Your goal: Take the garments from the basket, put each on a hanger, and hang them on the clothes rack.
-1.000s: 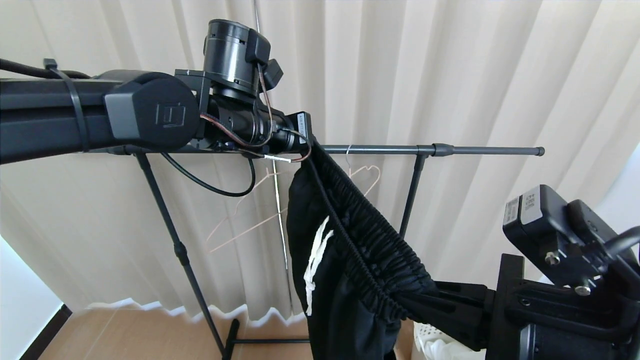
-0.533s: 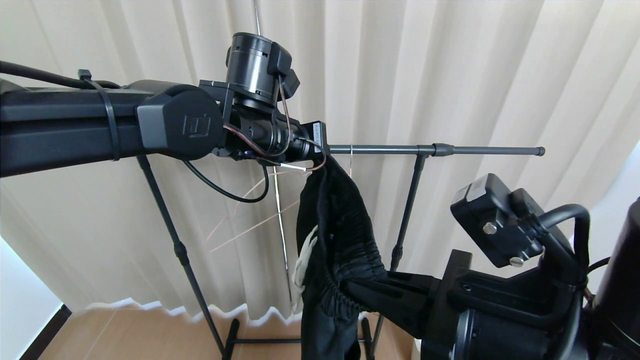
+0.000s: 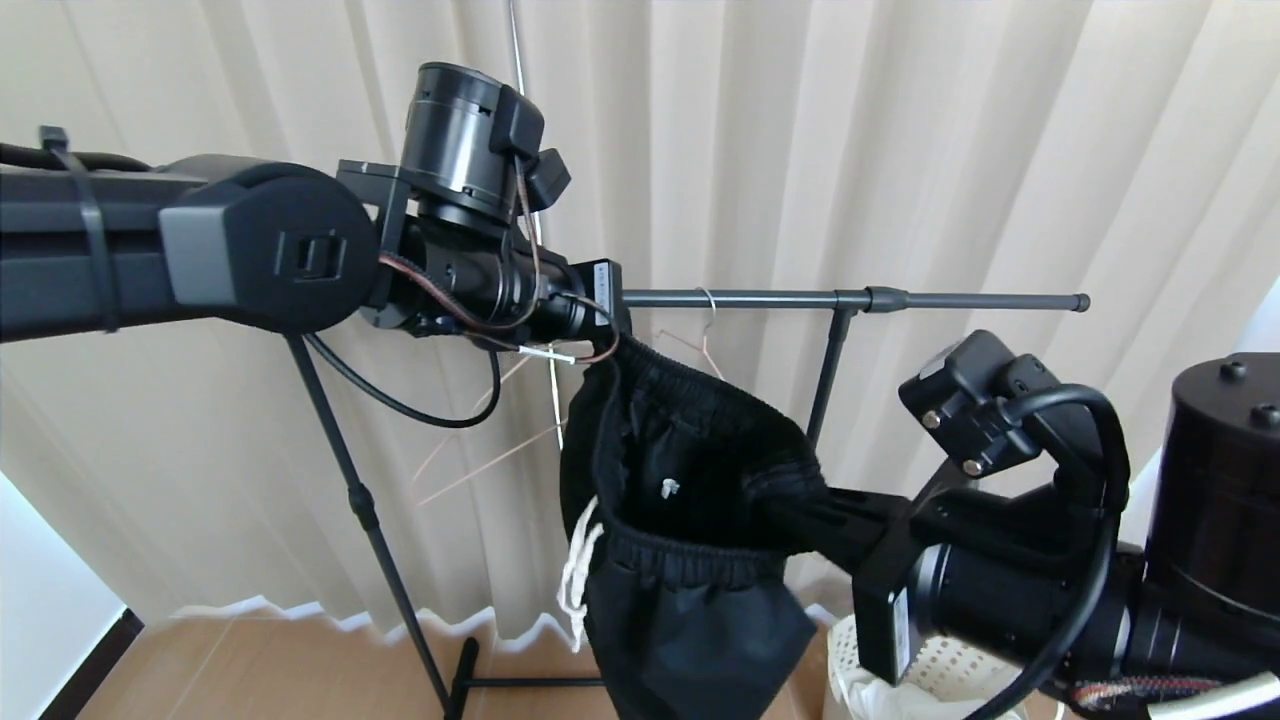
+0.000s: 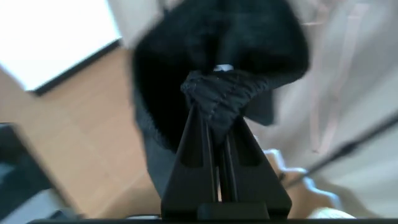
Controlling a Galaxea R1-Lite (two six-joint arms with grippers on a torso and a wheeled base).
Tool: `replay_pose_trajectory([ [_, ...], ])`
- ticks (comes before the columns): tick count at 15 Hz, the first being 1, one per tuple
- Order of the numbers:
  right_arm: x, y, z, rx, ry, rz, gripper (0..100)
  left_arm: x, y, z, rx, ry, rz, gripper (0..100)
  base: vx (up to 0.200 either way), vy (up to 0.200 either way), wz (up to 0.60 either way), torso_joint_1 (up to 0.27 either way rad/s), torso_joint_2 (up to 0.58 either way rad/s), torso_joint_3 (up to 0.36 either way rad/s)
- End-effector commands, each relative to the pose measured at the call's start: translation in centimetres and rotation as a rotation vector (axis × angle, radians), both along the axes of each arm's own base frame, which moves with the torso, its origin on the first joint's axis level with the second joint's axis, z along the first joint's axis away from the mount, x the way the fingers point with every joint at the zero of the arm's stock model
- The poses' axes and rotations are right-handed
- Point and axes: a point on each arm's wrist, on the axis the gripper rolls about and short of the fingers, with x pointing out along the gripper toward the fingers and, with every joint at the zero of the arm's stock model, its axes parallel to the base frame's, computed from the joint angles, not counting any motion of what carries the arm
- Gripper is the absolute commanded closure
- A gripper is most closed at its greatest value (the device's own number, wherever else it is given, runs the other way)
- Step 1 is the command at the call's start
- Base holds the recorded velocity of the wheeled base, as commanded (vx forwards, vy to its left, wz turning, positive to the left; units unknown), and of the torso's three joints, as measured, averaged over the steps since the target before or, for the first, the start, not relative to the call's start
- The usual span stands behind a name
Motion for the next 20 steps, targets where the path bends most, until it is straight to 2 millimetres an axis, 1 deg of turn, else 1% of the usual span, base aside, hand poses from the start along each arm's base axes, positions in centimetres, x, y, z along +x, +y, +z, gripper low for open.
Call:
replay_pose_trajectory([
  [1, 2.0, -3.4, 1.1, -0.049, -0.076, -0.21, 100, -4.6, 3.2, 1.5, 0.063, -0.036, 0.058, 100, 0.0, 0.0, 0.0, 0.0, 0.0, 0.0],
  [2, 2.8, -3.8, 1.4, -0.063, -0.093, -0.25, 100, -5.8, 4.0, 1.1, 0.127, -0.016, 0.094, 100, 0.0, 0.0, 0.0, 0.0, 0.0, 0.0],
  [3, 4.0, -3.7, 1.4, -0.083, -0.096, -0.275, 100, -7.2, 5.0, 0.6, 0.188, 0.017, 0.108, 100, 0.0, 0.0, 0.0, 0.0, 0.0, 0.0],
  [4, 4.2, -3.6, 1.4, -0.087, -0.096, -0.279, 100, -7.5, 5.2, 0.5, 0.194, 0.019, 0.109, 100, 0.0, 0.0, 0.0, 0.0, 0.0, 0.0],
  [5, 6.8, -3.1, 2.0, -0.086, -0.114, -0.329, 100, -9.7, 6.3, 0.0, 0.214, 0.041, 0.1, 100, 0.0, 0.0, 0.0, 0.0, 0.0, 0.0],
  [6, 9.1, -2.0, 2.6, -0.077, -0.127, -0.357, 100, -11.8, 6.5, -0.6, 0.226, 0.051, 0.061, 100, 0.0, 0.0, 0.0, 0.0, 0.0, 0.0],
  [7, 10.9, -0.8, 2.6, -0.079, -0.135, -0.388, 100, -13.7, 6.8, -1.4, 0.24, 0.064, 0.02, 100, 0.0, 0.0, 0.0, 0.0, 0.0, 0.0],
  [8, 11.7, -0.2, 2.6, -0.077, -0.141, -0.406, 100, -14.6, 6.9, -1.8, 0.247, 0.069, -0.003, 100, 0.0, 0.0, 0.0, 0.0, 0.0, 0.0],
  [9, 13.7, 1.6, 2.9, -0.063, -0.165, -0.441, 100, -16.7, 7.2, -3.2, 0.27, 0.09, -0.066, 100, 0.0, 0.0, 0.0, 0.0, 0.0, 0.0],
  [10, 14.6, 3.3, 3.0, -0.039, -0.176, -0.43, 100, -17.9, 7.4, -4.2, 0.288, 0.111, -0.106, 100, 0.0, 0.0, 0.0, 0.0, 0.0, 0.0],
  [11, 15.0, 4.4, 3.0, -0.029, -0.178, -0.416, 100, -18.4, 7.3, -5.2, 0.309, 0.131, -0.13, 100, 0.0, 0.0, 0.0, 0.0, 0.0, 0.0],
  [12, 15.1, 4.9, 3.0, -0.025, -0.181, -0.407, 100, -18.6, 7.2, -5.8, 0.32, 0.141, -0.143, 100, 0.0, 0.0, 0.0, 0.0, 0.0, 0.0],
  [13, 16.0, 6.2, 2.6, -0.009, -0.179, -0.4, 100, -19.6, 6.1, -6.2, 0.279, 0.145, -0.215, 100, 0.0, 0.0, 0.0, 0.0, 0.0, 0.0],
  [14, 16.7, 7.1, 2.3, 0.02, -0.171, -0.401, 100, -20.3, 5.0, -6.1, 0.223, 0.158, -0.267, 100, 0.0, 0.0, 0.0, 0.0, 0.0, 0.0],
  [16, 17.7, 8.5, 1.8, 0.058, -0.16, -0.4, 100, -20.7, 3.2, -6.6, 0.201, 0.167, -0.326, 100, 0.0, 0.0, 0.0, 0.0, 0.0, 0.0],
  [18, 17.9, 8.7, 1.6, 0.058, -0.157, -0.402, 100, -20.2, 1.5, -7.5, 0.203, 0.181, -0.353, 100, 0.0, 0.0, 0.0, 0.0, 0.0, 0.0],
  [20, 17.8, 8.7, 2.1, 0.087, -0.158, -0.405, 100, -20.0, 0.5, -7.9, 0.199, 0.184, -0.374, 100, 0.0, 0.0, 0.0, 0.0, 0.0, 0.0],
])
